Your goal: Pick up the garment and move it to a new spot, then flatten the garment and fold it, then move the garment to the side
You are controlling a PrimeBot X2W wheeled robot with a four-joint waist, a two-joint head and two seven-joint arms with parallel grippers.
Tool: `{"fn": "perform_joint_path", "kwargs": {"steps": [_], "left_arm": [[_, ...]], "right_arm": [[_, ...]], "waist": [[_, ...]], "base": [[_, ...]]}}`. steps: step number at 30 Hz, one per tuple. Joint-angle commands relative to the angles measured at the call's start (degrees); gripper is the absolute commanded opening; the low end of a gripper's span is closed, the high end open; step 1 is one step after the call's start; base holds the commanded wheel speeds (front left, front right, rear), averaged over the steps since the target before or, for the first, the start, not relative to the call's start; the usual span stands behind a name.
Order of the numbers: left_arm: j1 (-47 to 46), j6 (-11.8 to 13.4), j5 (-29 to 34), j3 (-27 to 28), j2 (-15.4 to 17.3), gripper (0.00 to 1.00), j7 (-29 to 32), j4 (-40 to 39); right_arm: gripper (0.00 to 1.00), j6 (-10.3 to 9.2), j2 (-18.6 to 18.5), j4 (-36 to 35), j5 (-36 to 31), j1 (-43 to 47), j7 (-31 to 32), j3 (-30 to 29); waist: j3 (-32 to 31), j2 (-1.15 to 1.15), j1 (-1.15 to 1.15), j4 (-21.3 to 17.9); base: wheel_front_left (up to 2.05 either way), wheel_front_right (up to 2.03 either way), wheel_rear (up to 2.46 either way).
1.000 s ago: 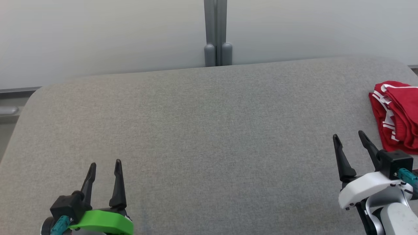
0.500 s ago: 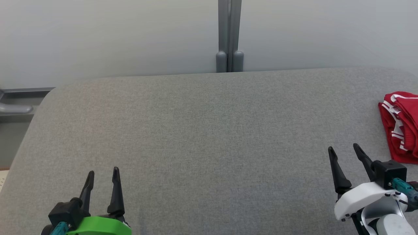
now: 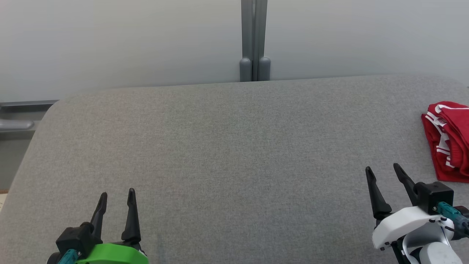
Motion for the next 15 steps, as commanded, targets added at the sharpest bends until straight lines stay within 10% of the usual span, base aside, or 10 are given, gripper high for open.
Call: {"fn": "perform_joint_path", "kwargs": {"steps": [1,7,8,15], "left_arm": [[-0.3,-0.1,0.4,0.1,0.1,1.0,-0.1,0.2],[-0.8,-0.3,0.4,-0.3,0.4,1.0,-0.1,0.3],[-0.1,-0.1,0.0,-0.2,0.1,0.0,0.0,0.2],[0.7,-0.1,-1.1,0.0,-0.4,0.0,0.8,3.5]], "right_arm": [[1.0,-0.08,0.3,0.1,-0.1,0.5,-0.2,-0.1],[1.0,-0.08,0.6,0.1,-0.3,0.4,-0.2,0.1],[0.0,0.0,0.6,0.1,0.0,0.0,-0.1,0.1],[0.0,0.0,2.0,3.6,1.3,1.4,0.3,0.3]], "waist": [[0.1,0.0,0.0,0.1],[0.5,0.0,0.0,0.1],[0.4,0.0,0.0,0.1],[0.5,0.0,0.0,0.1]], "base": [[0.0,0.0,0.0],[0.0,0.0,0.0],[0.0,0.0,0.0],[0.0,0.0,0.0]]}}
